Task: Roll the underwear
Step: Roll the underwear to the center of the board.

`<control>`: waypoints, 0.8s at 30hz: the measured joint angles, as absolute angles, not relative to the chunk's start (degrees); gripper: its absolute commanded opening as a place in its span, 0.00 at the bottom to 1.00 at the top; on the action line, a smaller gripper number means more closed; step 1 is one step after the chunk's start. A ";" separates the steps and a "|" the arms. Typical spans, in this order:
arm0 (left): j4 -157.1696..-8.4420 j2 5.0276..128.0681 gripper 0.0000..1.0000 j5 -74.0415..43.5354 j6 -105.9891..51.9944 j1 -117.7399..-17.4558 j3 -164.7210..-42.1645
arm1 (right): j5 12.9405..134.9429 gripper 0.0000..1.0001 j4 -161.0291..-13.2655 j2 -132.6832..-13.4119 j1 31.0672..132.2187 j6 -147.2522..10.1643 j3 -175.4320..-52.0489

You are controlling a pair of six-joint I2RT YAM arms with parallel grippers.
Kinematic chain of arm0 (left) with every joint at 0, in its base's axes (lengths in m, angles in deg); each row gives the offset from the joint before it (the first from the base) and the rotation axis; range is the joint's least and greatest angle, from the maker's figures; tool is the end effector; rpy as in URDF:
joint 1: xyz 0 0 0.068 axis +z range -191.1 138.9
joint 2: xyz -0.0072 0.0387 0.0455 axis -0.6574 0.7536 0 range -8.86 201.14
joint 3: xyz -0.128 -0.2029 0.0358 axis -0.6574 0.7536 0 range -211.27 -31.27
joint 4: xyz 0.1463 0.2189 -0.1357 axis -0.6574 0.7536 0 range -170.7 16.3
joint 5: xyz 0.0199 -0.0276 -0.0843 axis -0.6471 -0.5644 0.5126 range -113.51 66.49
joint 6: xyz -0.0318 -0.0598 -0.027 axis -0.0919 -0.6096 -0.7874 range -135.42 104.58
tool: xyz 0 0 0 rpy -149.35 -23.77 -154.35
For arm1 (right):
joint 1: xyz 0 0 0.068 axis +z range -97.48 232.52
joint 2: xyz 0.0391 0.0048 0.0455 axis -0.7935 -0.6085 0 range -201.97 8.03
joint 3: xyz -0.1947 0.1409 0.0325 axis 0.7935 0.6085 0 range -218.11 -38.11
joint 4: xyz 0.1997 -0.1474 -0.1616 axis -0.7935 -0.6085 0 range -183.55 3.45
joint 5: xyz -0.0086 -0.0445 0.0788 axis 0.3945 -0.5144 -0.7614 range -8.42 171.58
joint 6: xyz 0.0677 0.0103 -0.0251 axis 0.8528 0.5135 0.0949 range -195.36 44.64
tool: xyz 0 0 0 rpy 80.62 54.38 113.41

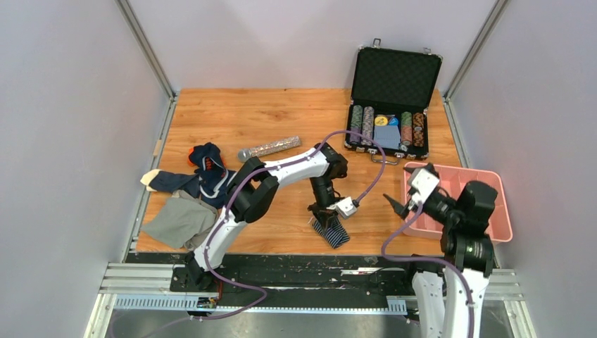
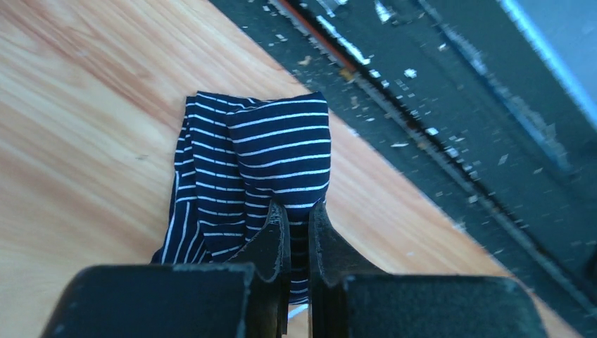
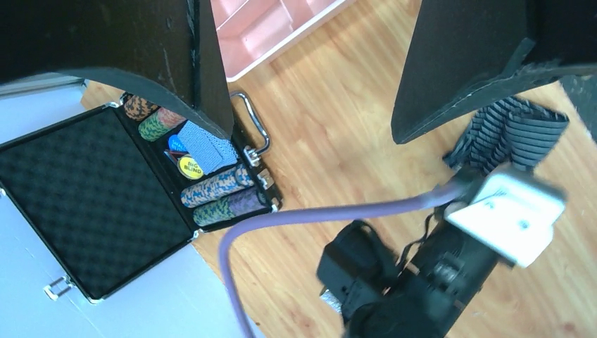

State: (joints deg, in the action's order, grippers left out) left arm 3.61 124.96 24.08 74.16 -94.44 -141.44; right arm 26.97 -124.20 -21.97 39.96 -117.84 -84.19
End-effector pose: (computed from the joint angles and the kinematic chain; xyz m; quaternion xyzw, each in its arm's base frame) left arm 0.2196 -0.3699 0.1140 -0.8368 -0.3471 0.4232 0.0119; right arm 0.1808 0.0104 0.3254 -0.4389 0.6433 0.1056 0.6184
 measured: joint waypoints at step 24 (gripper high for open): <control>5.71 130.97 0.00 37.00 40.31 -92.65 -137.71 | 19.45 0.43 -166.93 -28.68 51.35 -164.44 -79.97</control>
State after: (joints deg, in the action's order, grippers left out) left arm 5.71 130.97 37.00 40.31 -92.65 -137.71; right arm 19.45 -166.93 -28.68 51.35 -164.44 -79.97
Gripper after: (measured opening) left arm 0.087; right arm 0.466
